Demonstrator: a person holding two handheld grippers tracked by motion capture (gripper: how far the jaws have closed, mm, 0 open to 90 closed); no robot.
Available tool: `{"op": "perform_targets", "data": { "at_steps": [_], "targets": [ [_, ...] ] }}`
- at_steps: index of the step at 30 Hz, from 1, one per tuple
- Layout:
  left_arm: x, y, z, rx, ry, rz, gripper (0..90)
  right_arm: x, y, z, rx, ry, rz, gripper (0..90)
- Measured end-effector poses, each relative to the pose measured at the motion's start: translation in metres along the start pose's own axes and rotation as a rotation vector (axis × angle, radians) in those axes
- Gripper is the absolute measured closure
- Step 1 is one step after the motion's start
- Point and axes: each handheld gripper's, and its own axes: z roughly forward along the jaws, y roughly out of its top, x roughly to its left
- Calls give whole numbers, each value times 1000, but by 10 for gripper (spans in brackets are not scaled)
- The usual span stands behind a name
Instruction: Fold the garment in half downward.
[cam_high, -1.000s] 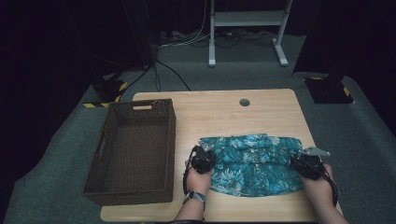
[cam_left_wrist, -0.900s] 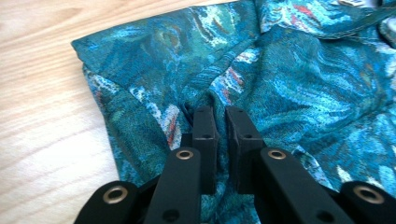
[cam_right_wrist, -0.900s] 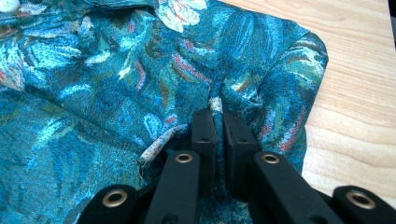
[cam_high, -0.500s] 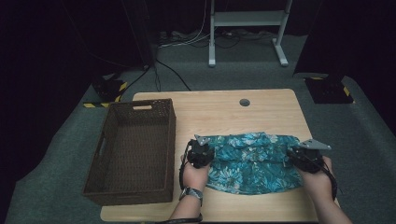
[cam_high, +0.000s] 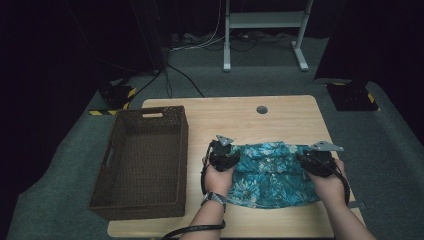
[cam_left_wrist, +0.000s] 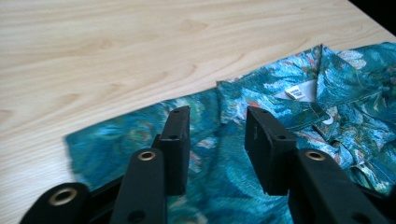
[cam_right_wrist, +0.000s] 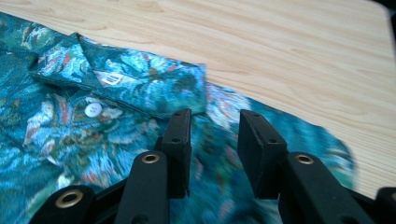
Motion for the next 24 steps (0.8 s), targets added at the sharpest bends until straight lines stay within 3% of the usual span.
{"op": "perform_targets", "data": {
  "at_steps": [5,12,16,21,24],
  "targets": [
    [-7,-3,19,25,5,-11,571,7,2,21,26,19,7,647],
    [-14,-1,37,52,0,-14,579,7,5,41,60,43,48,640],
    [-14,0,46,67,2,-13,563,5,7,50,75,49,75,589],
    [-16,-5,54,84,-9,-22,546,8,6,61,113,56,61,555],
    [-16,-7,57,96,-11,-8,554,10,4,65,135,58,57,550]
  ]
}}
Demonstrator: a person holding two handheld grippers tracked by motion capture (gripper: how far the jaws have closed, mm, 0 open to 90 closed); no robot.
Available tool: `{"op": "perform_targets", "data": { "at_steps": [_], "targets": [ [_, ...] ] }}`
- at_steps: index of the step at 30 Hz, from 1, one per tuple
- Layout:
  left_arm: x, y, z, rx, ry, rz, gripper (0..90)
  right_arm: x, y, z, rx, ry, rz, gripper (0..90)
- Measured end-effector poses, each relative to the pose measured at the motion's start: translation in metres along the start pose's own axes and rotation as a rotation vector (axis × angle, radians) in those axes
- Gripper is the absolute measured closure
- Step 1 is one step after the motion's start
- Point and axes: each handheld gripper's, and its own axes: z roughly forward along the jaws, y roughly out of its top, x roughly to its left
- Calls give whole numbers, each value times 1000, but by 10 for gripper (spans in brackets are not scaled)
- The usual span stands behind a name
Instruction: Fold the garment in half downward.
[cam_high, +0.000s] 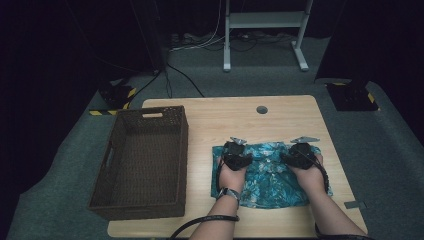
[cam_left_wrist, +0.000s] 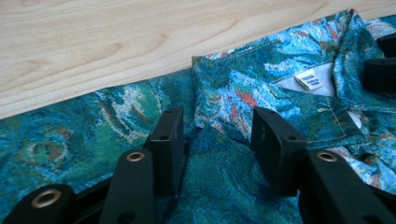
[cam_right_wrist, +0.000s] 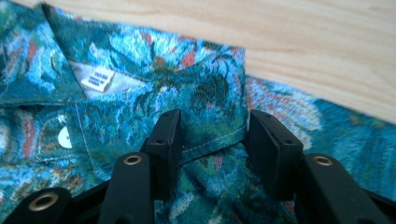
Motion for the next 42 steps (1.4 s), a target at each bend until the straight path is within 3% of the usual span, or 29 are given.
{"op": "perform_targets", "data": {
  "at_steps": [2,5,8,11,22,28,42],
  "targets": [
    [0,-1,1,8,7,13,599,0,0,0,1,-2,-1,575],
    [-1,-4,2,5,20,42,661,2,1,-1,13,-8,-22,681],
    [-3,-4,2,10,32,64,804,3,0,-3,13,-32,-32,795],
    [-6,-3,2,11,29,86,867,5,-2,-4,-2,-44,-43,841],
    [-8,-1,-15,-44,-5,68,877,8,-7,-27,-72,-46,-57,851],
    [-12,-1,-30,-63,-19,96,877,12,-10,-44,-103,-47,-74,851],
    [-21,-24,-55,-73,-46,122,874,25,-27,-73,-136,-41,-114,852]
  ]
}}
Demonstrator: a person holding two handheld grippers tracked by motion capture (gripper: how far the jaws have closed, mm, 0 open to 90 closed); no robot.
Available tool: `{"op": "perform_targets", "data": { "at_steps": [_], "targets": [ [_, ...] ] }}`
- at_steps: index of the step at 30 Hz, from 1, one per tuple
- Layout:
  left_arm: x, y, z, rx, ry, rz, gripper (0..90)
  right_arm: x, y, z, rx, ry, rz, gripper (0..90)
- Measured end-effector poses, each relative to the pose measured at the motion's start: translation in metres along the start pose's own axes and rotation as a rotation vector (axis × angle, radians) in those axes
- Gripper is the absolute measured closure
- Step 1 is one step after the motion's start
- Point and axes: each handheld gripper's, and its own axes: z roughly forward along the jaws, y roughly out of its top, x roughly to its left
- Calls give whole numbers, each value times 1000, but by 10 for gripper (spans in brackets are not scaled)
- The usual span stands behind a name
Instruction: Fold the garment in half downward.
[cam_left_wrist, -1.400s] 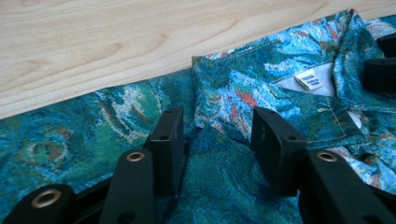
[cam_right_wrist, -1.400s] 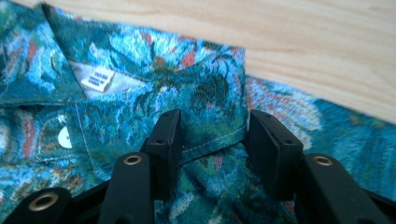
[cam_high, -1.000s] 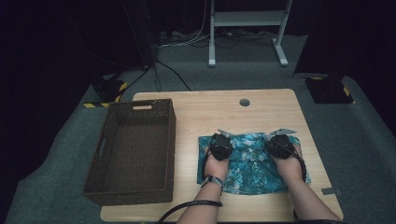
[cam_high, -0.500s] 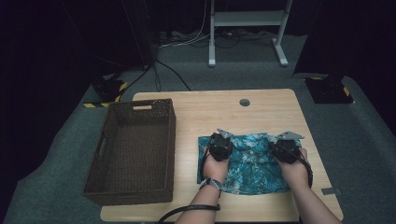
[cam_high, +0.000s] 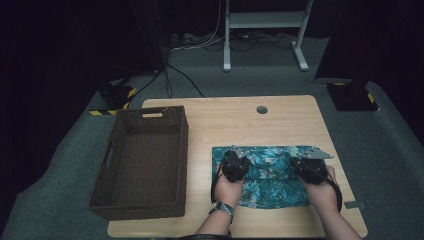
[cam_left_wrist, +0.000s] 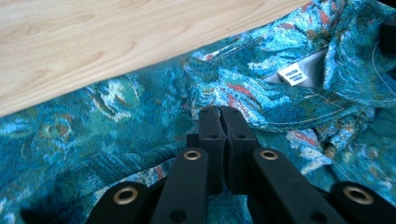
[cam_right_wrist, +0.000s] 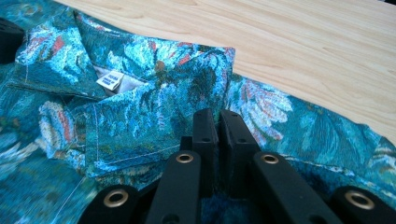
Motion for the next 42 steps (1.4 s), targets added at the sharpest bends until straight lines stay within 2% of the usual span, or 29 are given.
{"op": "perform_targets", "data": {
  "at_steps": [9,14,20,22,25,29,32,37,39,41,42],
  "targets": [
    [-9,-21,-8,17,-17,14,871,11,-17,-13,1,11,-20,851],
    [-14,-31,-10,21,-27,16,868,14,-33,-16,12,24,8,851],
    [-19,-39,-11,31,-34,34,853,19,-48,-16,26,20,-4,850],
    [-19,-42,-13,30,-34,33,830,19,-51,-16,29,21,-6,851],
    [-18,-43,-18,21,-25,42,711,20,-56,-15,30,18,-16,850],
    [-10,-37,-26,-14,7,19,638,18,-61,-14,33,28,-3,850],
    [-1,-26,-22,-17,50,-5,562,19,-63,-14,31,30,-1,850],
    [9,-9,-3,30,102,-14,498,19,-64,-14,24,31,-12,850],
    [13,-6,7,59,121,-37,437,20,-65,-14,23,34,-8,850],
    [13,-1,8,53,133,-41,421,20,-65,-15,20,36,-6,850],
    [10,2,7,44,134,-26,421,19,-65,-15,18,38,-5,850]
  ]
}}
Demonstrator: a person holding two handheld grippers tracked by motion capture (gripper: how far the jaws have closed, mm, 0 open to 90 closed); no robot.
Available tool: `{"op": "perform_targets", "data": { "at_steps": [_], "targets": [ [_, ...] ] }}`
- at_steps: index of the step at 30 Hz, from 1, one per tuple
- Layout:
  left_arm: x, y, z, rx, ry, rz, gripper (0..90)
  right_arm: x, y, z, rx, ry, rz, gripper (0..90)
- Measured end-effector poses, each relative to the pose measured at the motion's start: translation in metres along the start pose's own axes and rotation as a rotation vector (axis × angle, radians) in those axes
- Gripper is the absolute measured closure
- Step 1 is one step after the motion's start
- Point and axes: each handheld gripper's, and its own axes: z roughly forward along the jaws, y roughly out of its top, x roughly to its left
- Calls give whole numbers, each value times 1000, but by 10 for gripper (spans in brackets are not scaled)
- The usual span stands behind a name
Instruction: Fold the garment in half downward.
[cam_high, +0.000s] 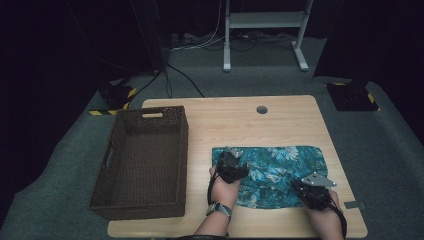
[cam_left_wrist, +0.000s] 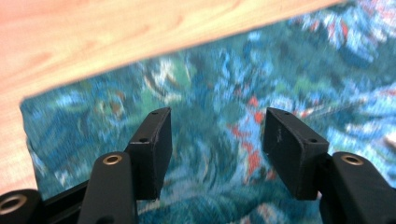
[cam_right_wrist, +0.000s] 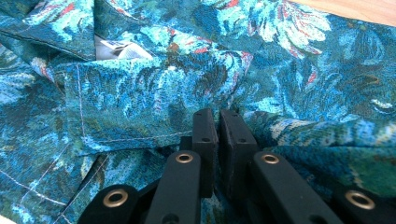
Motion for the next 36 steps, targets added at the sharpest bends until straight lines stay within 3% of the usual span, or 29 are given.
{"op": "perform_targets", "data": {
  "at_steps": [2,5,8,13,18,23,31,36],
  "targets": [
    [-5,7,-5,-25,5,33,418,-1,0,-1,-5,1,-7,850],
    [-8,17,-12,-54,1,41,412,-1,0,-1,-8,5,-3,849],
    [-8,19,-7,-29,4,31,403,-1,0,0,-12,5,-8,849],
    [-5,7,13,78,40,29,391,-1,0,0,-10,7,-3,849],
    [-4,-6,22,112,45,28,379,0,-1,0,-11,12,-1,847],
    [-2,-12,23,99,36,14,354,-1,0,-1,-18,20,2,846],
    [-3,-22,13,74,-23,-24,351,-3,-2,1,-13,23,16,820],
    [-1,-24,11,73,-33,-24,349,-3,-2,0,-17,19,25,734]
  ]
}}
